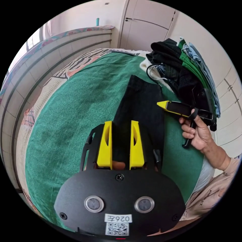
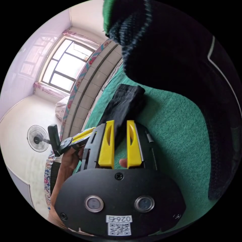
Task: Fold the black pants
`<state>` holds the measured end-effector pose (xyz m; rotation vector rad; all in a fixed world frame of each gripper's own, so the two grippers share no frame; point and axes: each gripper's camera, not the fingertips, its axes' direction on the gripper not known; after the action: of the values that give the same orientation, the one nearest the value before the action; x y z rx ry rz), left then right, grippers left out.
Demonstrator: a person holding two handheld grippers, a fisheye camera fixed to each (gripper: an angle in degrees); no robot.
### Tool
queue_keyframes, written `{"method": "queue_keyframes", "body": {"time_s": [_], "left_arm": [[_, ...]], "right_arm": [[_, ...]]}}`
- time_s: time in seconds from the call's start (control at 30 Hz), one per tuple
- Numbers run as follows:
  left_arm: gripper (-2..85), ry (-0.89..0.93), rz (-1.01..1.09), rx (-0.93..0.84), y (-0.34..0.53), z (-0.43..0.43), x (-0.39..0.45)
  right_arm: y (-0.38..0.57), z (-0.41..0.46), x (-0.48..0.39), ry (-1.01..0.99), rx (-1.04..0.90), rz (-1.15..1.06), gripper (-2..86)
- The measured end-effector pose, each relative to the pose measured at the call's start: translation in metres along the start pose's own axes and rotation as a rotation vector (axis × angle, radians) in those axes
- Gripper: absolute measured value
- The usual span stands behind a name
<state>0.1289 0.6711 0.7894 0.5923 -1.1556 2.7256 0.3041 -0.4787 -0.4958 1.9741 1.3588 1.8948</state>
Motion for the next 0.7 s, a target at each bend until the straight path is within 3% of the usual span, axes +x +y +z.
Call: {"method": "queue_keyframes", "body": {"time_s": [0.13,0.27,0.47,0.7], "left_arm": [[4.8,0.113,-0.060,0.015,0.007,-0.002,-0.023],[4.5,0.172,-0.108,0.101,0.029,-0.012,-0.044],[6.1,0.230,-0.233,0.263,0.084,-0.051,-0.086],[6.3,0.172,-0.386,0.430,0.233,-0.130,-0.134]], "right_arm": [[0.002,0.002,0.025,-0.090,0.014,0.042,-0.9],[0.007,-0.003,0.021,-0.081,0.067,-0.067,-1.3],[0.021,-0.012,0.018,-0.345,0.113,-0.216,-1.3],[0.075,0.019,-0.043,-0.477,-0.058,-0.628,-1.2]]}}
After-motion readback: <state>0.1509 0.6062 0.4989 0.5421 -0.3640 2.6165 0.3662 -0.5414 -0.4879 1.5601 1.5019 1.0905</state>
